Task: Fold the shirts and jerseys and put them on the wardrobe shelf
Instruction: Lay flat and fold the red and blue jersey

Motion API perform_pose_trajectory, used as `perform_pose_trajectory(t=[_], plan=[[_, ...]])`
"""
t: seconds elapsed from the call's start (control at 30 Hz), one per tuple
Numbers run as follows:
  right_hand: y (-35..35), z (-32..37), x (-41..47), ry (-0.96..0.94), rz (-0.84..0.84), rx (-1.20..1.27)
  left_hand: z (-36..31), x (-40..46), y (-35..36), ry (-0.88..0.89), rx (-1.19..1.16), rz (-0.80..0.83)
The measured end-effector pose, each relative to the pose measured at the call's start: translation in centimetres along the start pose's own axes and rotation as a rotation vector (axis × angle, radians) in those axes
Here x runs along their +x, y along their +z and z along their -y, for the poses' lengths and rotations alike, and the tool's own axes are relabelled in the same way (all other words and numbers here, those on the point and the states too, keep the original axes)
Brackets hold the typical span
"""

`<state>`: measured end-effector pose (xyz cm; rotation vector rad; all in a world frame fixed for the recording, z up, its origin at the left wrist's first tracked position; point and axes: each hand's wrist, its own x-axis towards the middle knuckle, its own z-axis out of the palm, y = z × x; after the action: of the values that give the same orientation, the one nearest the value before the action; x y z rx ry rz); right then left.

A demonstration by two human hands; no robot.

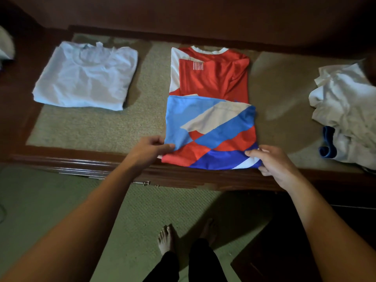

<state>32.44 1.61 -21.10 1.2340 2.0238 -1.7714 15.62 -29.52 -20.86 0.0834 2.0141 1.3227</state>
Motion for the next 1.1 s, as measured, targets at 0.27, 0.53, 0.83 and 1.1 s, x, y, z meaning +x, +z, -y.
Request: perform_pose_trajectory(t=[0.27, 0.53, 0.83, 1.1], plan=[[1.2, -1.5, -1.4, 0.012, -0.126, 0.034, 0.6, -1.6, 0.8, 0.013, 0.075, -0.121], [-0.2, -3.1, -2.0, 0.053, -0.203, -0.134, 2.6, -2.7, 1.6, -0.03, 0.347, -0.286], [0.6, -3.8, -2.9, -0.128, -0.23, -0.262, 3.1, -4.6, 2.9, 0.002, 0.321, -0.408], [1.1, -4.9, -3.0, -0.094, -0.167, -0.097, 3.0, -4.8, 2.7, -0.039, 0.2, -0.411]])
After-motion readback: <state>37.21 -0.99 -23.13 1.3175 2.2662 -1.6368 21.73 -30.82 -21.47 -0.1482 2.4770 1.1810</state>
